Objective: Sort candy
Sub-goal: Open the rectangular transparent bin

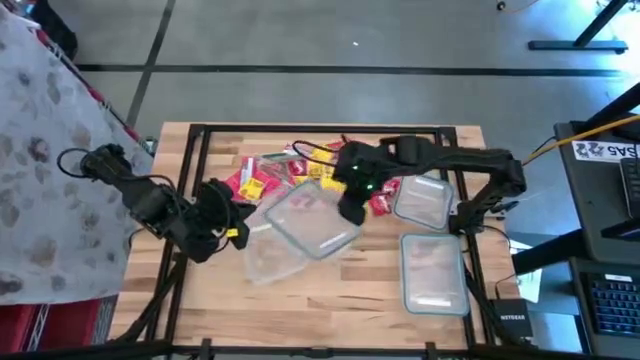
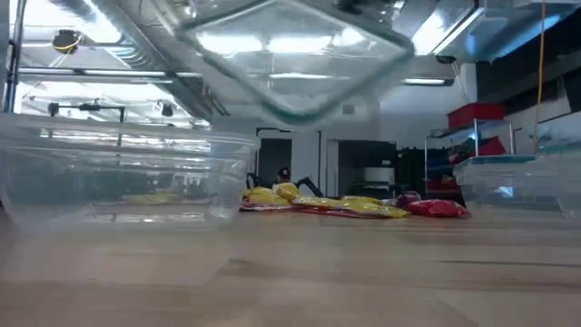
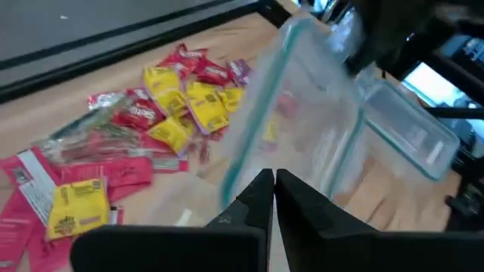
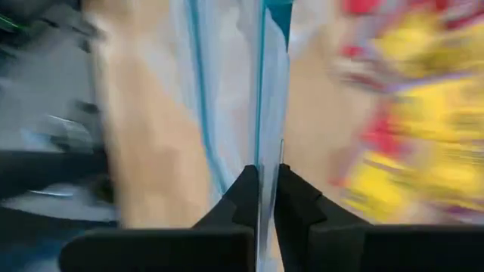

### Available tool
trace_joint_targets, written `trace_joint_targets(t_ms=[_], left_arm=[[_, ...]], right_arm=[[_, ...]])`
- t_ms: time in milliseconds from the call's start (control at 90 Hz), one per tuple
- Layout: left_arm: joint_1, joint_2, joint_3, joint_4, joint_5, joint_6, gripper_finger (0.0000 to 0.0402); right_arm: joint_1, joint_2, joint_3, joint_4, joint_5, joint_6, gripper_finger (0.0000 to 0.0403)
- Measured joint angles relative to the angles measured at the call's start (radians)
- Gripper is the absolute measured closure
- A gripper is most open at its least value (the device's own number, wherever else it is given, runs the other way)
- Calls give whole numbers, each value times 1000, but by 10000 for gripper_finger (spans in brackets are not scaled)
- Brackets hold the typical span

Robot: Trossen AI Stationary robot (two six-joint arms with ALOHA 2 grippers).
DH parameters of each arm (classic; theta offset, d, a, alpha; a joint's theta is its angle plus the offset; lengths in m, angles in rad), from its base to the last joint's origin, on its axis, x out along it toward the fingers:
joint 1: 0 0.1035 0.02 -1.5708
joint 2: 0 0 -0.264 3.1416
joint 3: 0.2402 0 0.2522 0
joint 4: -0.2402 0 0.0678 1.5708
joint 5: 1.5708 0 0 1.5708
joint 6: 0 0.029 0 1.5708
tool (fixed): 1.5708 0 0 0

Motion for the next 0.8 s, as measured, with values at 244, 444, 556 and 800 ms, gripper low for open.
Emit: trace_joint_targets(t_ms=[244, 444, 556, 800], left_arm=[[11, 1, -35, 1, 28, -12, 402], [4, 5, -55, 0, 32, -50, 402], [7, 9, -56, 2, 32, -55, 402], [12, 13, -56, 7, 26, -64, 402]], right_arm=[[270, -6, -35, -43, 480, -309, 400], [463, -6, -303, 64, 634, -384, 390], [529, -12, -411, 144, 555, -366, 389], [562, -6, -518, 259, 272, -294, 387]])
